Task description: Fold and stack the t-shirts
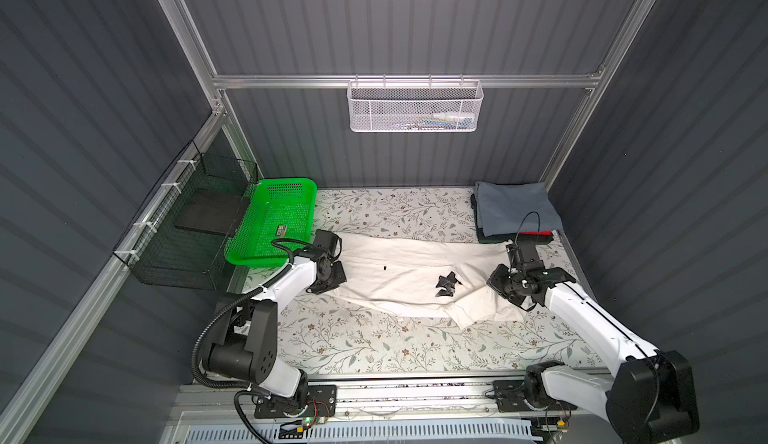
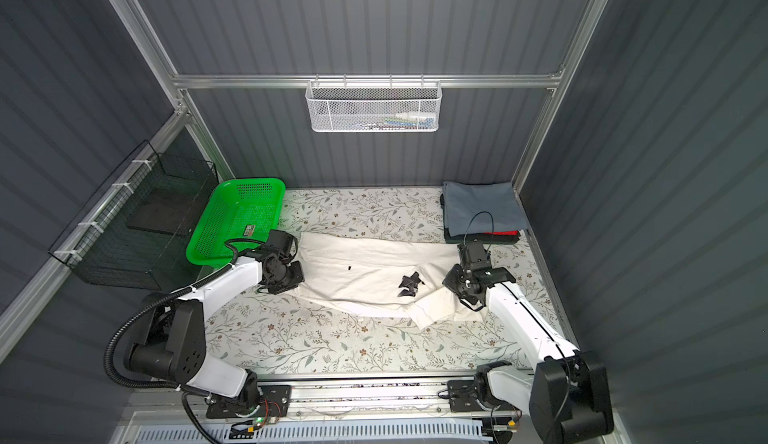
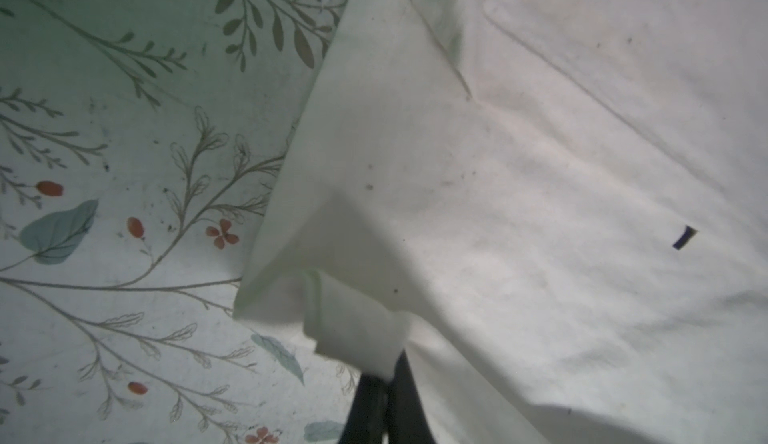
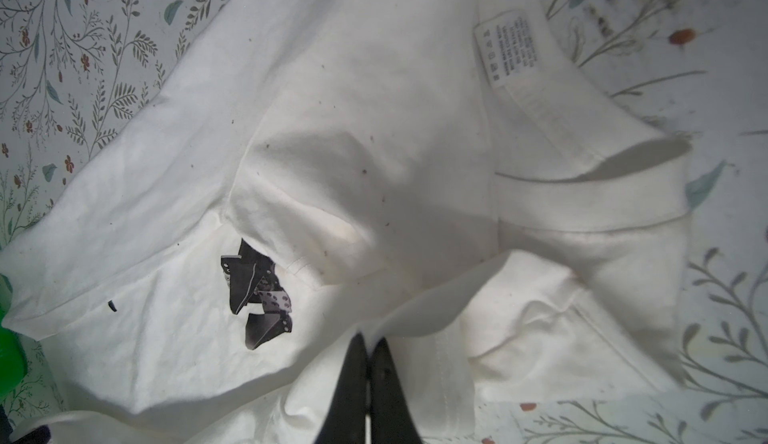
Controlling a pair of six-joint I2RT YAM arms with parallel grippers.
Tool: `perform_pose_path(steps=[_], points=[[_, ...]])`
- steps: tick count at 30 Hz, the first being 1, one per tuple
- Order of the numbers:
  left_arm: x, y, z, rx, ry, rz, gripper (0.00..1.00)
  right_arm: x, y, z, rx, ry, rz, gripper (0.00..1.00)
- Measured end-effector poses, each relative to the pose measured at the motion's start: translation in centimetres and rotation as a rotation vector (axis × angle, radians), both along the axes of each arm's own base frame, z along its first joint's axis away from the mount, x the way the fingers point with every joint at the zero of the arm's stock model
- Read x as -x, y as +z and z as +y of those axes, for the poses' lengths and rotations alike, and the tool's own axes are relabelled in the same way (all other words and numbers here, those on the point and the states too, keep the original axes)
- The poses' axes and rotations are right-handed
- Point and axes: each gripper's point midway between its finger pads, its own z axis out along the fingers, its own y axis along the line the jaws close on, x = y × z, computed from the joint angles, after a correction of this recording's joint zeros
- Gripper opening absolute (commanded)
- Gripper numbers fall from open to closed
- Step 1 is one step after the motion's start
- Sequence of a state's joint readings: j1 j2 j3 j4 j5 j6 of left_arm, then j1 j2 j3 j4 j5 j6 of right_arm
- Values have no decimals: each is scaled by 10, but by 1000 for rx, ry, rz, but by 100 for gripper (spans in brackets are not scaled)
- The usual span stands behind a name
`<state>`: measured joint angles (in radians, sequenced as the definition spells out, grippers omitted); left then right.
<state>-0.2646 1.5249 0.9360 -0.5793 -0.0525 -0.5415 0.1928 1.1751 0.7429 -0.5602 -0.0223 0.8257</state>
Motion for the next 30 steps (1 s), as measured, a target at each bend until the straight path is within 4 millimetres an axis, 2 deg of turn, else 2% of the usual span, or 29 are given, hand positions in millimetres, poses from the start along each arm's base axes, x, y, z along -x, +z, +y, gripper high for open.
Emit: perform_pose_path(steps=[8, 15, 30], points=[[-3, -3, 2, 0, 9, -1, 0, -9, 5, -1, 2, -2, -9, 0], [-4, -17, 8, -17, 25, 35, 0, -17, 14, -6, 5, -11, -38, 0], [-16, -7, 16, -55, 47, -7, 0, -21, 14, -12, 6, -18, -40, 0]])
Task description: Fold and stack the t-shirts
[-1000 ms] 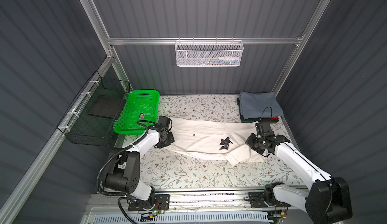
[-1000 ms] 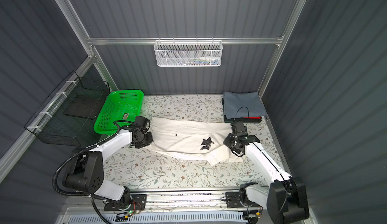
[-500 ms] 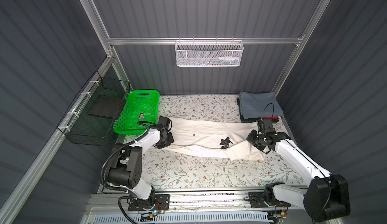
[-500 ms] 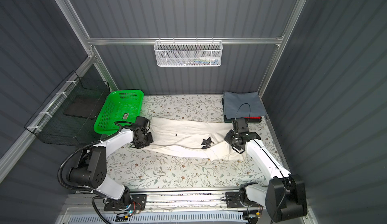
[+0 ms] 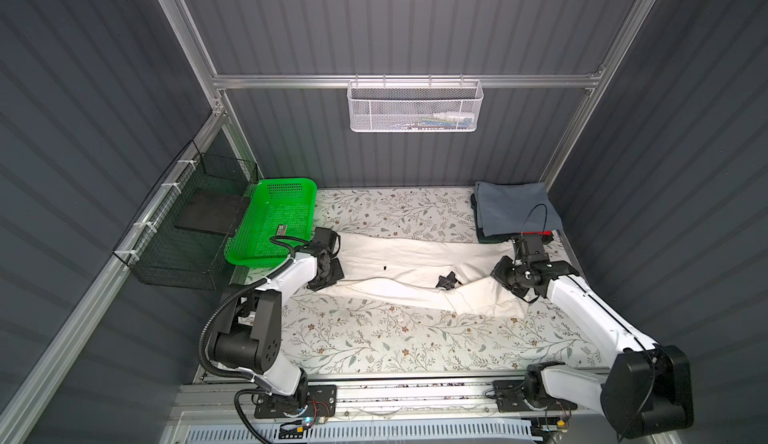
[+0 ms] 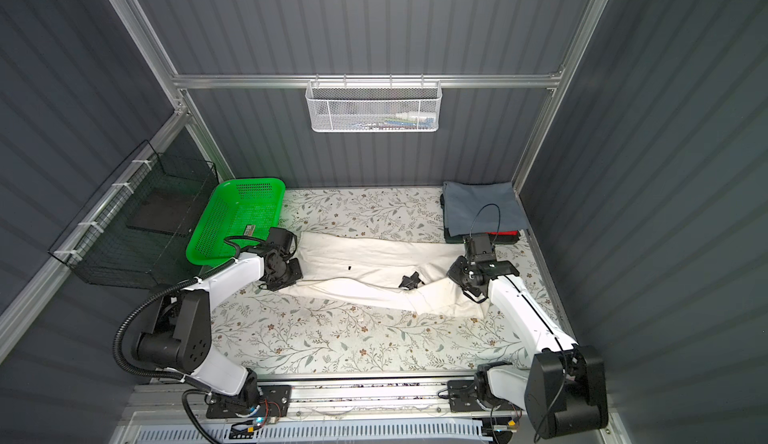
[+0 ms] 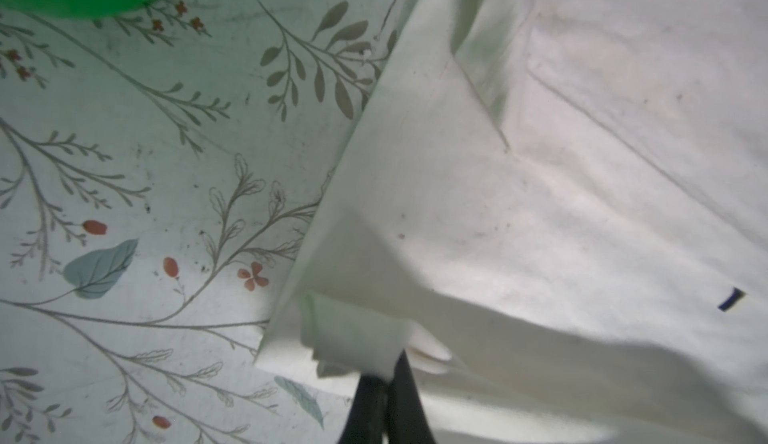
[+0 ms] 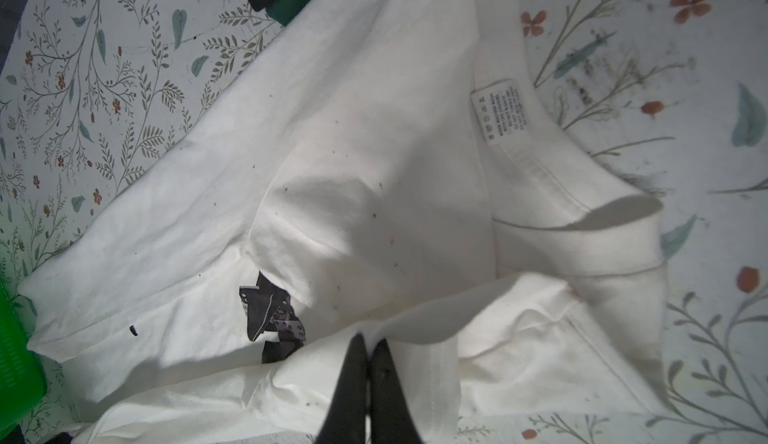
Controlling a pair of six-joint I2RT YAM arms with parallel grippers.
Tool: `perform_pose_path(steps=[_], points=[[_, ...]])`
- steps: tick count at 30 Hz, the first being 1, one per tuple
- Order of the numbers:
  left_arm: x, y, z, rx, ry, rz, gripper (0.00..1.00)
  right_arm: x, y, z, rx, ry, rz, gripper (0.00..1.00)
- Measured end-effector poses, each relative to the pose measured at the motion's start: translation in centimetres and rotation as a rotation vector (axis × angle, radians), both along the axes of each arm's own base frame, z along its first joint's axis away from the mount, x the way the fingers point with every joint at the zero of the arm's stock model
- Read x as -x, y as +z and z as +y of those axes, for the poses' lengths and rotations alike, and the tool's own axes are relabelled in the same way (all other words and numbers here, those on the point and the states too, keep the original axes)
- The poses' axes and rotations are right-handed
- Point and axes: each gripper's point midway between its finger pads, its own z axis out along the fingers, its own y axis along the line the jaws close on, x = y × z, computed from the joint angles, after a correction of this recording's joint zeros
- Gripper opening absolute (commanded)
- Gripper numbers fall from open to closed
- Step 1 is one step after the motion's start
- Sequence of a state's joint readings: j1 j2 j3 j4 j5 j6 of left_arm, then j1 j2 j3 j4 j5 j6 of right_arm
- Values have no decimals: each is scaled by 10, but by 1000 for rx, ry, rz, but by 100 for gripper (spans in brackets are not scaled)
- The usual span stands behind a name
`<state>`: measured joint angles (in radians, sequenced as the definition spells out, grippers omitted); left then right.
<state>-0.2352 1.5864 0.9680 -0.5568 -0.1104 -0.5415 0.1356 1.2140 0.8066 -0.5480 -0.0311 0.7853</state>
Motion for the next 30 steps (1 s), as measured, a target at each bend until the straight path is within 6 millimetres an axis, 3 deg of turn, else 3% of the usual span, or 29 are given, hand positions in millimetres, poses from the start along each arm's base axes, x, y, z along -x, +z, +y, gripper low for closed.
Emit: perform_pose_path(steps=[13, 30], points=[[-17, 12, 6, -14, 25, -44, 0, -4, 2, -1, -31, -4, -8, 0], [-26, 11, 10, -18, 40, -43, 0, -12, -2, -1, -57, -6, -12, 0]])
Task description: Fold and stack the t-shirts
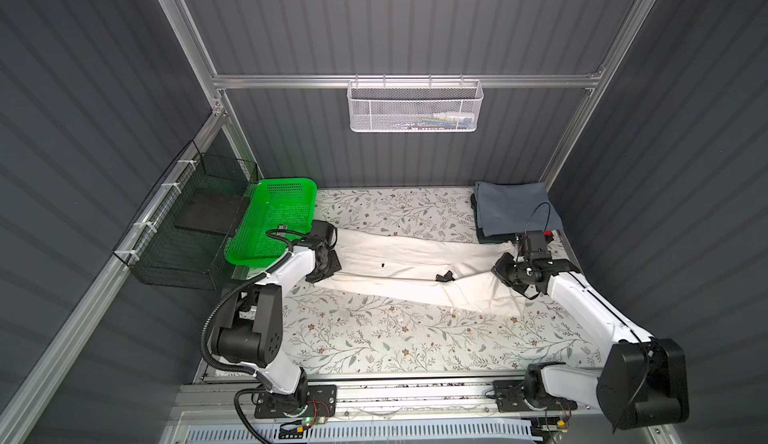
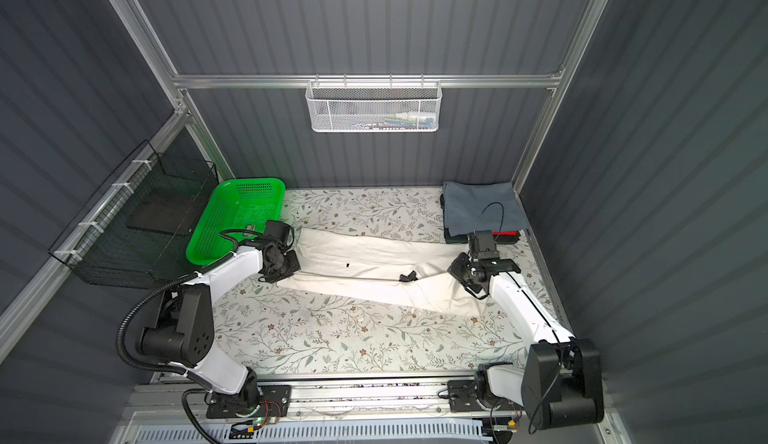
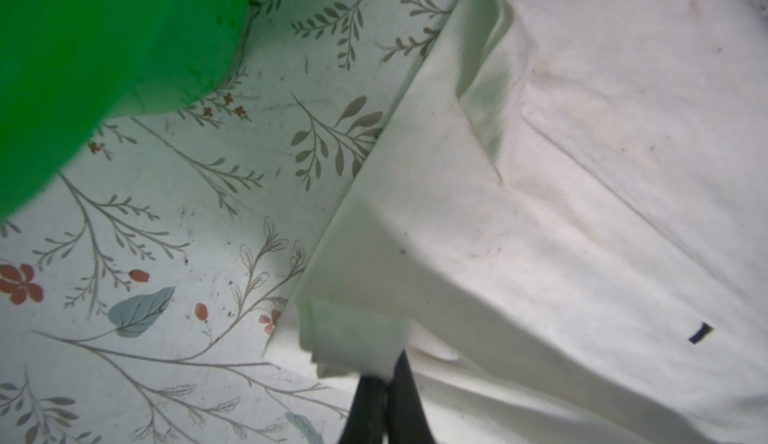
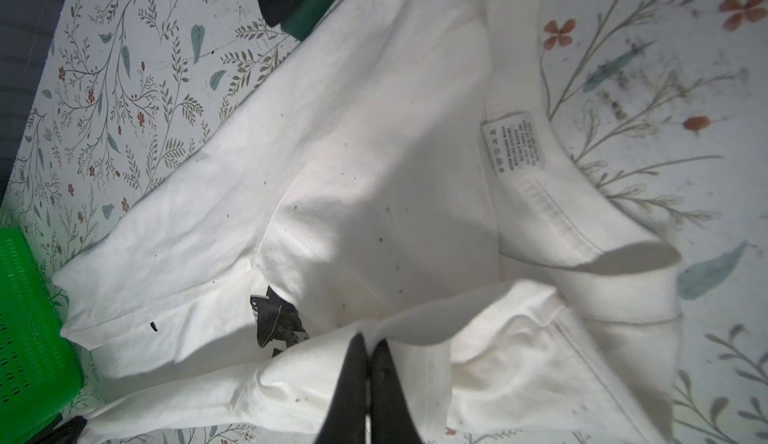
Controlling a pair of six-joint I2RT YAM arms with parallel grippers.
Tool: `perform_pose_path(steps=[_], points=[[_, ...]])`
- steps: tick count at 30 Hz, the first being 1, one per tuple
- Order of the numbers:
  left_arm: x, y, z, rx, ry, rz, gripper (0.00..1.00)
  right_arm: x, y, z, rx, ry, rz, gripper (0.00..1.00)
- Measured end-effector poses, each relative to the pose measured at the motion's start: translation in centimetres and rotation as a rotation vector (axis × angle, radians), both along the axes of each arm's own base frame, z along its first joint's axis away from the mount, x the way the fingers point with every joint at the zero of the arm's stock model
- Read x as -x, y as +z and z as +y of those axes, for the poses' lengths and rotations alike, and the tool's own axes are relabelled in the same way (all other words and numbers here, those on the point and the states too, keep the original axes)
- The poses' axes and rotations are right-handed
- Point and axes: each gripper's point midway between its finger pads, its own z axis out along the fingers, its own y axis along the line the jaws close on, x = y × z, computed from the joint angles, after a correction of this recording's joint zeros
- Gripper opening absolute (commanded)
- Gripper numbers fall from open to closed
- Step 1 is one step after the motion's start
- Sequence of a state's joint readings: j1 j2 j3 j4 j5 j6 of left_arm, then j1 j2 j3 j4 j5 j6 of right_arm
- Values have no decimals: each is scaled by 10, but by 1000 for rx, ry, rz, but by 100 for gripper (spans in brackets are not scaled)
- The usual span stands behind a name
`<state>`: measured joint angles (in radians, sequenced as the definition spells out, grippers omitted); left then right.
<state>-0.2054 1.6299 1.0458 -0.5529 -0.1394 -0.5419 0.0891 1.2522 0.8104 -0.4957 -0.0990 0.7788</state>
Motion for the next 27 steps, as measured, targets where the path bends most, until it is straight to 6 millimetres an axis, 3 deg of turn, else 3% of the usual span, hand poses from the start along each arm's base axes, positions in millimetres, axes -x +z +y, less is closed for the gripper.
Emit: perform_pose_path(steps=[9, 27], points=[[-12, -4, -1, 0, 4, 4, 0, -4, -10, 0, -10, 2, 25, 0], [-22, 6, -3, 8, 9, -29, 0, -12, 3, 1, -26, 4, -14, 0]])
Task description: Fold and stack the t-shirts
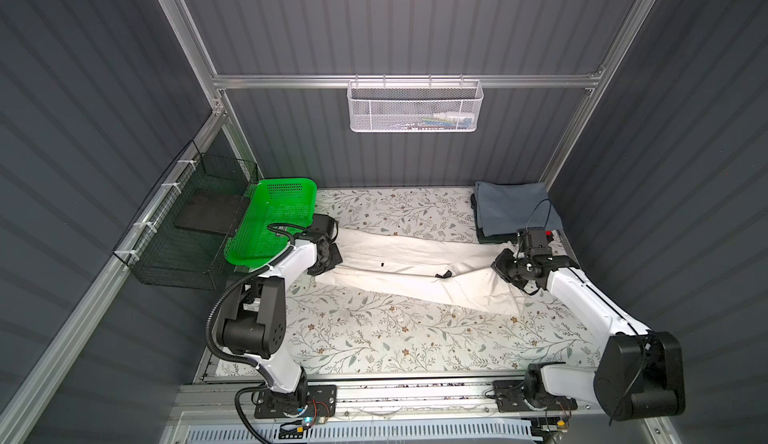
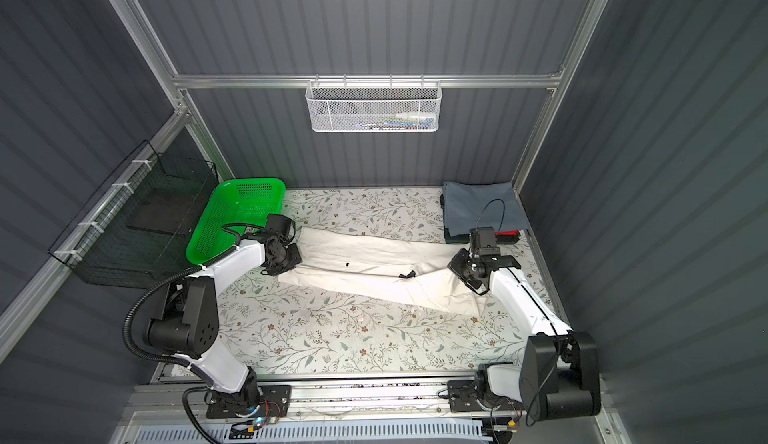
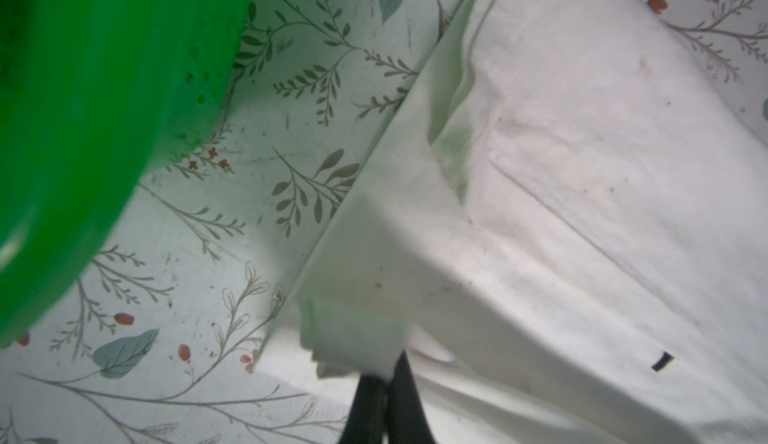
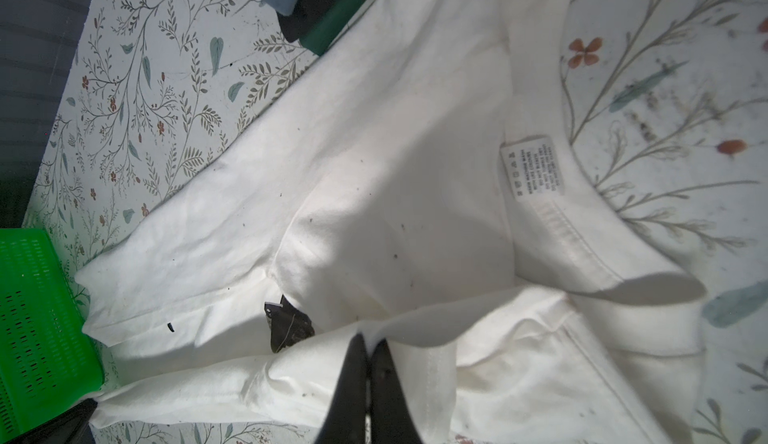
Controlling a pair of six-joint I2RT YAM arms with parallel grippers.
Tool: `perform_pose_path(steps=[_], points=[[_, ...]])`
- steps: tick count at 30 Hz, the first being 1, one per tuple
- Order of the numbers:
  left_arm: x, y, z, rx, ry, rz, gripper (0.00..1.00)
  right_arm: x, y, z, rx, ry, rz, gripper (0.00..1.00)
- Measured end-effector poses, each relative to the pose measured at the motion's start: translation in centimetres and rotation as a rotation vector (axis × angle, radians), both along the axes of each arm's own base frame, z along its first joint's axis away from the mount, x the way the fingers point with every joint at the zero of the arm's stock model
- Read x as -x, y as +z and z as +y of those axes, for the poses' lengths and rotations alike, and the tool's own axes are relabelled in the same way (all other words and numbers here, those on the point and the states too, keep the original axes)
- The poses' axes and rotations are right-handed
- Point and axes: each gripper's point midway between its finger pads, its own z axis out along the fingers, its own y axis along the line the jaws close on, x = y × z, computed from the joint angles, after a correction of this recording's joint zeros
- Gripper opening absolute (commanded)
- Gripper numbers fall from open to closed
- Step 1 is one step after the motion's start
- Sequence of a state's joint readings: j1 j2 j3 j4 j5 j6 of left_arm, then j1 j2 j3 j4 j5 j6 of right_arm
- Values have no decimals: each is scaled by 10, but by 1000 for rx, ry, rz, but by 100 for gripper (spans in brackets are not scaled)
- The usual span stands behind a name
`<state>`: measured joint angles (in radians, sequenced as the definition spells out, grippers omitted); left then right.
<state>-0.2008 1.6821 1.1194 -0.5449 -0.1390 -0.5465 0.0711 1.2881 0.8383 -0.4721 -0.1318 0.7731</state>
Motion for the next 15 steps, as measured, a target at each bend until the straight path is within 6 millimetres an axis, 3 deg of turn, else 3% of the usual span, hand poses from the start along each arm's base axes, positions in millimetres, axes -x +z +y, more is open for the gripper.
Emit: perform_pose_path(steps=[15], points=[[-12, 2, -2, 9, 13, -21, 0, -14, 3, 1, -1, -1, -6, 0]])
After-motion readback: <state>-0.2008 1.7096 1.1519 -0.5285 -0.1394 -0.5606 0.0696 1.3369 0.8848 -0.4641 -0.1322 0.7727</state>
